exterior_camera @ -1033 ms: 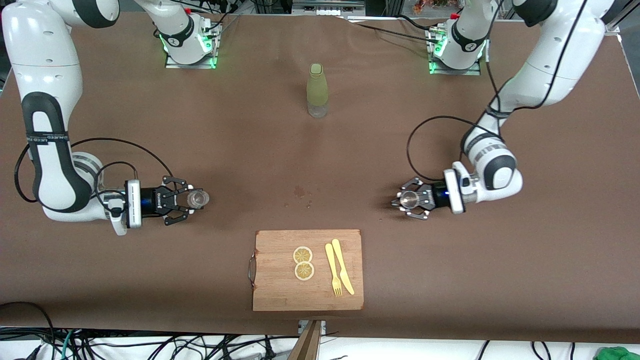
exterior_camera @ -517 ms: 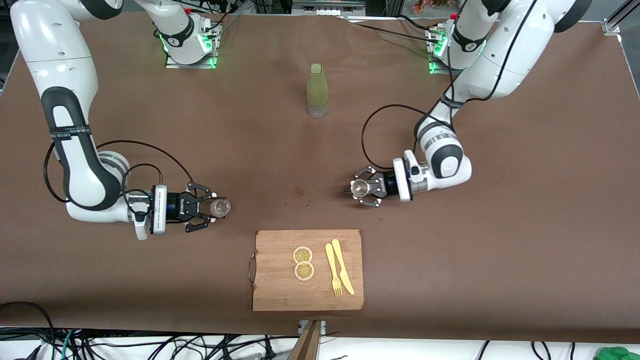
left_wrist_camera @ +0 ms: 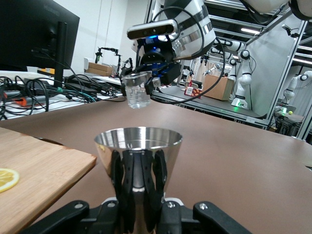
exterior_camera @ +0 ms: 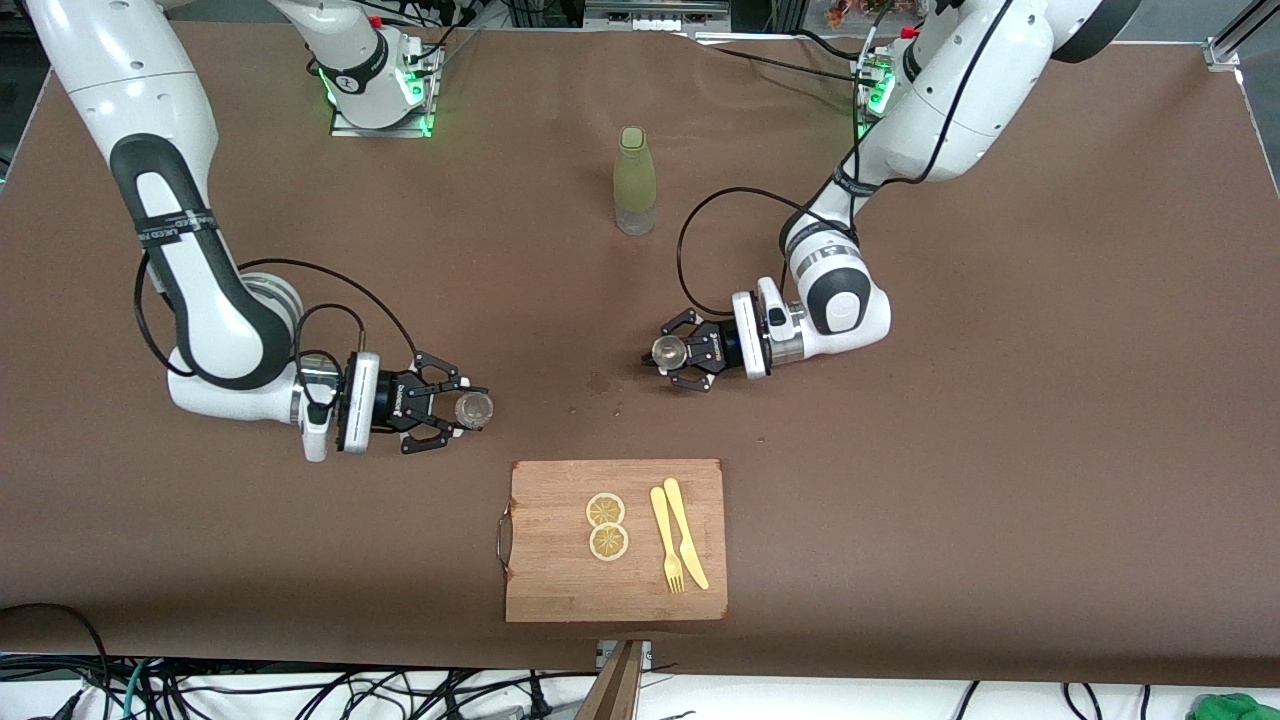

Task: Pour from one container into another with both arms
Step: 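Lift the beaker with the right gripper while the left gripper brings the jigger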

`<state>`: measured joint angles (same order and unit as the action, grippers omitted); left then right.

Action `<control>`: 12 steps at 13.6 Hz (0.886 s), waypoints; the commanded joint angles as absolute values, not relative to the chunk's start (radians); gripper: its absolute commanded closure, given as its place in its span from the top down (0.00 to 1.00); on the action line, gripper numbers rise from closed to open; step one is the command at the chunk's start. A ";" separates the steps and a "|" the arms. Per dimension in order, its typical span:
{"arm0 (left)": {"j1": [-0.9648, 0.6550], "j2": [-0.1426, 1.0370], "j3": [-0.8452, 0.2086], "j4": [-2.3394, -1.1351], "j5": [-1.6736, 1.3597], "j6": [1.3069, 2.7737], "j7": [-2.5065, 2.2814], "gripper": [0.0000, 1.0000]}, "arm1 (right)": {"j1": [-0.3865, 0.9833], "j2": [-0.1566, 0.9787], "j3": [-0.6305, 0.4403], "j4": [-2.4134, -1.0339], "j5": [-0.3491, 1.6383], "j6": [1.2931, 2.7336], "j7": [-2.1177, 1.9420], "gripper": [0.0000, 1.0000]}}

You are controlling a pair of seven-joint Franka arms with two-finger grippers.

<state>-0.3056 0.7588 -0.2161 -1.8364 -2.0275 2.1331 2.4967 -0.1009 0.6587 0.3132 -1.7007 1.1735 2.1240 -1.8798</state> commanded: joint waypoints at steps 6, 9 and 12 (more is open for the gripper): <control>-0.368 0.796 -0.204 -1.770 -2.068 2.145 2.574 0.00 | -0.114 0.534 0.437 -1.887 1.189 2.347 -1.864 0.42; -0.390 0.819 -0.204 -1.769 -2.060 2.135 2.576 0.00 | -0.112 0.500 0.462 -1.922 1.189 2.378 -1.821 0.42; -0.394 0.825 -0.207 -1.769 -2.052 2.131 2.573 0.00 | -0.112 0.483 0.482 -1.947 1.189 2.421 -1.801 0.43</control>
